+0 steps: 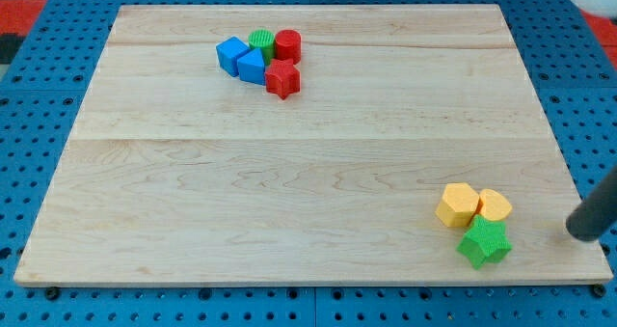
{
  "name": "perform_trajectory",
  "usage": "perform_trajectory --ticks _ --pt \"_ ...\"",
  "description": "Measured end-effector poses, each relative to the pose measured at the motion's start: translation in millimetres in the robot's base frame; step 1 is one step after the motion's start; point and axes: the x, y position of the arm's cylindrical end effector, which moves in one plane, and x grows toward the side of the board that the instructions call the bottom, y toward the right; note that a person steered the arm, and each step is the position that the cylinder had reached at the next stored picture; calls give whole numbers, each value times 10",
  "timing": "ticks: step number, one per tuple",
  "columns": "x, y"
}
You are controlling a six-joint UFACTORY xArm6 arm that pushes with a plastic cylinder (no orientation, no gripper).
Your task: Move green star slightly left
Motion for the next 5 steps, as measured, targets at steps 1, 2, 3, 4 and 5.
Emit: perform_trajectory --ticks 1,2,3,4,5 --pt "68 -347" --pt "68 -815" --pt "67 -1256" --pt "-40 -1648" --pt "-279 -1922"
